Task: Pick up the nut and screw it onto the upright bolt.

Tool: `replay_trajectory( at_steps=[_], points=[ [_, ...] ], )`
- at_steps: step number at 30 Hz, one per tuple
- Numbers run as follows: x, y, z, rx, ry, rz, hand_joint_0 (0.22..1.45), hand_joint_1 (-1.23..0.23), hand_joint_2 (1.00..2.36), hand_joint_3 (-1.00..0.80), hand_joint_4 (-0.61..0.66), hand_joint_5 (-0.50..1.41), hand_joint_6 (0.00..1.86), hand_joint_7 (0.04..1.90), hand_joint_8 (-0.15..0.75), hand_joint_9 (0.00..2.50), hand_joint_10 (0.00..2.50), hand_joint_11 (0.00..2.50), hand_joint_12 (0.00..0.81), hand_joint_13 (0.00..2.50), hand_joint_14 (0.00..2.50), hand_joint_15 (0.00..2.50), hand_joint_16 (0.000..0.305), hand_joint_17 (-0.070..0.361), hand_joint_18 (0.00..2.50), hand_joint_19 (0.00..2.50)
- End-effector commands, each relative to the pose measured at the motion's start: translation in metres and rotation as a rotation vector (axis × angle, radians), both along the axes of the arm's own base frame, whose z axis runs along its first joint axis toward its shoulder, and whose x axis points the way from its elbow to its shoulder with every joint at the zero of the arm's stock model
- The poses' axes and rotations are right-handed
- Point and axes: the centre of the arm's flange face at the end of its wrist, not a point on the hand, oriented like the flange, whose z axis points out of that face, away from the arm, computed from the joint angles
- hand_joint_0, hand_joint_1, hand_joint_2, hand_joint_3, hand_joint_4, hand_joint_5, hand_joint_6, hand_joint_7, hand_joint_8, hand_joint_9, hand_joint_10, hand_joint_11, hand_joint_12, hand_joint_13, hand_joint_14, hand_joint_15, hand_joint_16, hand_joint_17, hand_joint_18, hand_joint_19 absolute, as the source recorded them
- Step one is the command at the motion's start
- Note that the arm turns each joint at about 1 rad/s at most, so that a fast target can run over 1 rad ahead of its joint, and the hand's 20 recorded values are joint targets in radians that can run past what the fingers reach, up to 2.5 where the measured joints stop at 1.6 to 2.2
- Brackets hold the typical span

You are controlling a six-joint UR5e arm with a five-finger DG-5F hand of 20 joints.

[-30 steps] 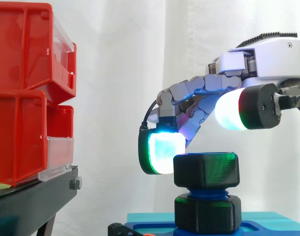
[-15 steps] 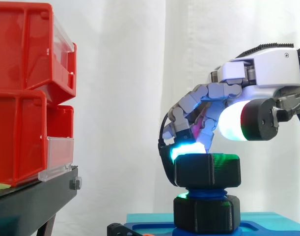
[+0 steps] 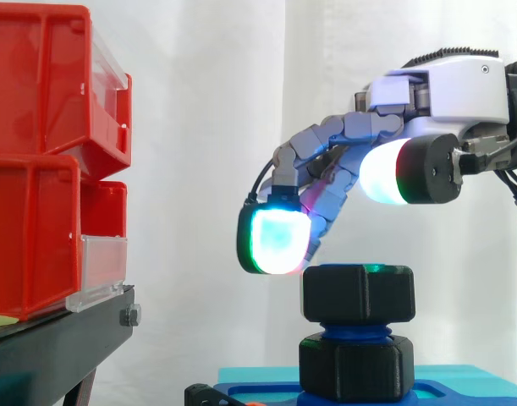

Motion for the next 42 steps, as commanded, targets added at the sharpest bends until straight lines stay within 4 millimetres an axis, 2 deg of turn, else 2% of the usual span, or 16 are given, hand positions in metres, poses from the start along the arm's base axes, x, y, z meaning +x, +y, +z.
replay_trajectory(
  at_steps=[1,11,16,20,28,42],
  points=[
    [0.002,0.002,0.002,0.001,-0.012,0.002,0.53,-0.18,1.00,-0.50,0.22,-0.11,0.50,0.77,0.237,0.83,0.00,0.00,0.232,0.66,0.00,0.00,0.022,0.049,0.33,0.00],
    [0.004,0.029,-0.010,0.026,-0.016,0.004,0.52,-0.15,1.00,-0.50,0.22,-0.12,0.50,0.71,0.222,0.72,0.00,0.00,0.244,0.59,0.00,0.00,0.025,0.056,0.25,0.00],
    [0.003,0.038,-0.013,0.029,0.001,0.008,0.52,-0.14,1.00,-0.50,0.22,-0.11,0.50,0.72,0.221,0.70,0.00,0.00,0.253,0.57,0.00,0.00,0.026,0.058,0.22,0.00],
    [0.003,0.042,-0.014,0.028,0.011,0.012,0.52,-0.13,1.00,-0.50,0.23,-0.10,0.50,0.81,0.227,0.70,0.00,0.00,0.256,0.56,0.00,0.00,0.026,0.058,0.22,0.00],
    [-0.001,0.045,-0.020,0.021,0.053,0.020,0.52,-0.14,1.00,-0.50,0.26,-0.08,0.50,0.98,0.236,0.70,0.00,0.00,0.254,0.56,0.00,0.00,0.024,0.054,0.21,0.00],
    [-0.005,0.034,-0.020,0.015,0.066,0.020,0.54,-0.17,1.00,-0.50,0.17,-0.04,0.50,1.27,0.255,0.77,0.00,0.00,0.231,0.62,0.00,0.00,0.018,0.042,0.24,0.00]
  ],
)
